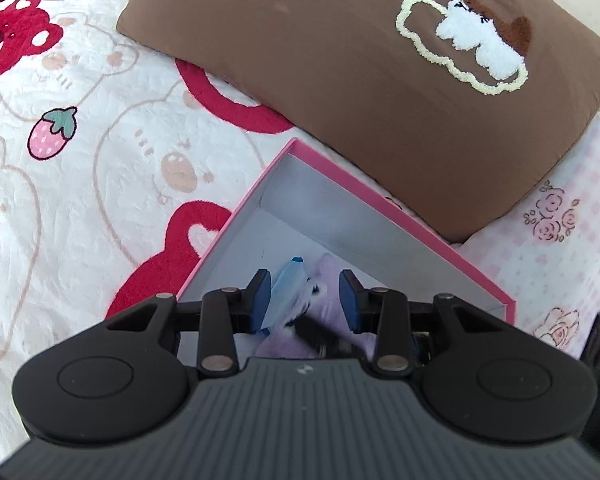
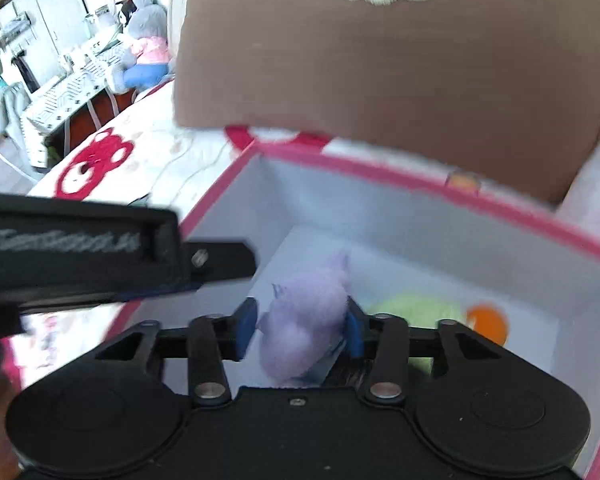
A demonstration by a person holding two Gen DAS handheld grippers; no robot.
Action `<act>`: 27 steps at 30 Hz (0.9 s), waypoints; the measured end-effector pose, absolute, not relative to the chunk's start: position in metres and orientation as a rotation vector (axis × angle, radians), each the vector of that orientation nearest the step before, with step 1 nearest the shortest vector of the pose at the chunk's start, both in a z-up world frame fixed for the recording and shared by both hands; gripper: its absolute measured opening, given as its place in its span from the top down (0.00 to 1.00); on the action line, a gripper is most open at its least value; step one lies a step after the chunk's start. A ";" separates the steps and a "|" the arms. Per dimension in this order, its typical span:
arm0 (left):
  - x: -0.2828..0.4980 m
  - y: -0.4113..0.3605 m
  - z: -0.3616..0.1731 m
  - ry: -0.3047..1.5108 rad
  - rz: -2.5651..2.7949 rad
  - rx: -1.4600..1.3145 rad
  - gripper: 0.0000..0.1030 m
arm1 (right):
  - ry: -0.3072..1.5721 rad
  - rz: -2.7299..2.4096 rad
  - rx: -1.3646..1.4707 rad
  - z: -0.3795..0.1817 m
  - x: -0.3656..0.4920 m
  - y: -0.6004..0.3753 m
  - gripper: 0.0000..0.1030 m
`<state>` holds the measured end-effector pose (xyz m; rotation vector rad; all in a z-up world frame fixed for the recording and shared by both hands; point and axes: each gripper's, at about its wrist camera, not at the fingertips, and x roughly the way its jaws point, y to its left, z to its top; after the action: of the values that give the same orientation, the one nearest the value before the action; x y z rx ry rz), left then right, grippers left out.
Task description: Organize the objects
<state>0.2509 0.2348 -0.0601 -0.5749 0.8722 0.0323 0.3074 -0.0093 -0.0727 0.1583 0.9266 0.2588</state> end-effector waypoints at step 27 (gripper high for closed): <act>0.235 0.229 -0.057 0.894 0.023 -0.528 0.62 | 0.918 0.292 0.044 -0.097 0.245 0.041 0.52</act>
<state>0.2354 0.2286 -0.0568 -0.5281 0.8935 0.0226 0.2448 0.0407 -0.0969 0.0441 0.9181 0.2918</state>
